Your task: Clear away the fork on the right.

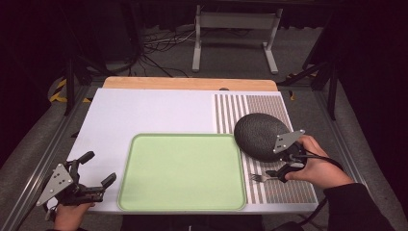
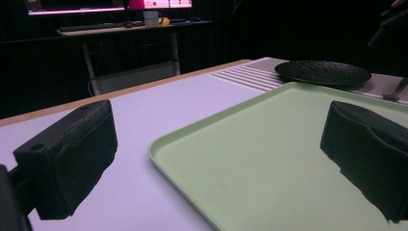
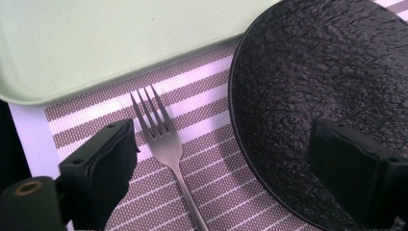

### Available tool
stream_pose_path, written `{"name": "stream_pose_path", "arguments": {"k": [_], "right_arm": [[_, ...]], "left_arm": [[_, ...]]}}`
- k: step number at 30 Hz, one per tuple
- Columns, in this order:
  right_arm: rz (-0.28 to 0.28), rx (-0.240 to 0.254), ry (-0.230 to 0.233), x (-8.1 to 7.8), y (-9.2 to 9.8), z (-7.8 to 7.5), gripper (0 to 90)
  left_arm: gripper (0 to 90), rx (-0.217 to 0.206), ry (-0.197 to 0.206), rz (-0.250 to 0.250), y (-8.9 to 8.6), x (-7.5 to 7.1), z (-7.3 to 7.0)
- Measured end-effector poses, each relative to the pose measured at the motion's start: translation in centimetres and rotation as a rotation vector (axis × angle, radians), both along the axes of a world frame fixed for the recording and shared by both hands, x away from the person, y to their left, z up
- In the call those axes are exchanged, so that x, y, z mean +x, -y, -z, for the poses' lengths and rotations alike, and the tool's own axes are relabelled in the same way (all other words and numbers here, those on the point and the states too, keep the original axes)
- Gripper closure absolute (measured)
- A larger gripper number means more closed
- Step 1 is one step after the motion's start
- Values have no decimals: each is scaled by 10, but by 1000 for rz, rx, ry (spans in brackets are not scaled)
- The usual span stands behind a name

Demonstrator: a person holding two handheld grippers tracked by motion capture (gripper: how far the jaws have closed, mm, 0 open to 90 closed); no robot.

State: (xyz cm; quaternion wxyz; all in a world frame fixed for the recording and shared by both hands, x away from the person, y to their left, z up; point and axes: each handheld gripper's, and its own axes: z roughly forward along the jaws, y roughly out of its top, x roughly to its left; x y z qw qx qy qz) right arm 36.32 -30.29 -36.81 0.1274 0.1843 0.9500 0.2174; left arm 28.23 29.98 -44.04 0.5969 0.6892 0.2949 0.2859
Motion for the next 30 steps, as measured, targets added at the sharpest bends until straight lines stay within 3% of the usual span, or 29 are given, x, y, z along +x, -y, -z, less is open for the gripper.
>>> {"name": "stream_pose_path", "arguments": {"k": [18,25,30], "right_arm": [[-75,-101,-79,4,-3,9,163],[-172,-114,-98,5,-1,17,237],[-205,-179,-127,6,-2,24,293]], "left_arm": [[0,0,0,0,0,0,0],[0,0,3,-3,0,0,0],[0,0,3,-3,0,0,0]]}}
